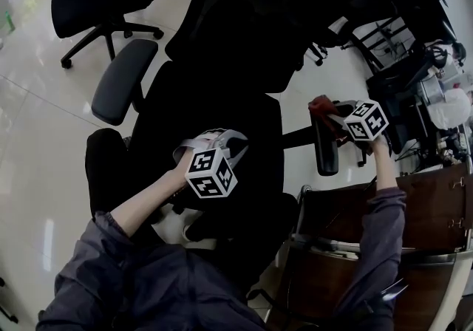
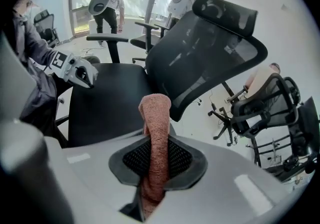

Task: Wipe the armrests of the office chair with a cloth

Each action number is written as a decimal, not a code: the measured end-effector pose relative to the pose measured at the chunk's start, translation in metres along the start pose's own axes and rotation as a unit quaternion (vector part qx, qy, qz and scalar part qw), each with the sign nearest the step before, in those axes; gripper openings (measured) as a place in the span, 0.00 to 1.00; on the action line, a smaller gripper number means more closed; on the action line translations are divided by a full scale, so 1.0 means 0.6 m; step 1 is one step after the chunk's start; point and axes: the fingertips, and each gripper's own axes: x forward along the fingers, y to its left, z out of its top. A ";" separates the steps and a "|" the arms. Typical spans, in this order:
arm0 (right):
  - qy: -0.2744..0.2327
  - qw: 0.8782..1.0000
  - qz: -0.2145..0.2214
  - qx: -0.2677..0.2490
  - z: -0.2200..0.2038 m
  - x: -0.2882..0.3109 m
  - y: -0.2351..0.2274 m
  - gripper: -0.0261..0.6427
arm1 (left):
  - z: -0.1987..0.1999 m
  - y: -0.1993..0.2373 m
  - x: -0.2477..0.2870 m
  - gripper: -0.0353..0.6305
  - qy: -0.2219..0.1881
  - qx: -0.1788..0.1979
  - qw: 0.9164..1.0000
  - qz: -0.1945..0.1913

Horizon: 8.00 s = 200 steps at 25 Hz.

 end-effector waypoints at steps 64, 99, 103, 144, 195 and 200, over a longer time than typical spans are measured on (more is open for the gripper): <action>-0.362 0.824 0.170 0.401 -0.182 0.183 0.112 0.11 | 0.090 -0.114 0.088 0.08 0.073 0.094 0.991 -0.056; -0.385 0.770 0.164 0.481 -0.209 0.261 0.098 0.11 | 0.087 -0.153 0.105 0.08 0.081 0.097 0.989 -0.072; -0.348 0.791 0.137 0.484 -0.223 0.281 0.101 0.11 | 0.082 -0.156 0.103 0.08 0.080 0.096 0.990 -0.070; -0.359 0.801 0.013 0.479 -0.238 0.071 0.136 0.11 | 0.051 -0.123 -0.015 0.08 0.037 0.060 0.997 -0.031; 0.035 0.880 -0.429 0.202 -0.017 0.085 0.164 0.11 | 0.044 -0.087 -0.144 0.08 -0.086 0.038 0.996 0.010; 0.067 0.916 -0.355 0.176 -0.020 0.142 0.186 0.11 | 0.045 -0.080 -0.145 0.08 -0.087 0.032 0.996 0.013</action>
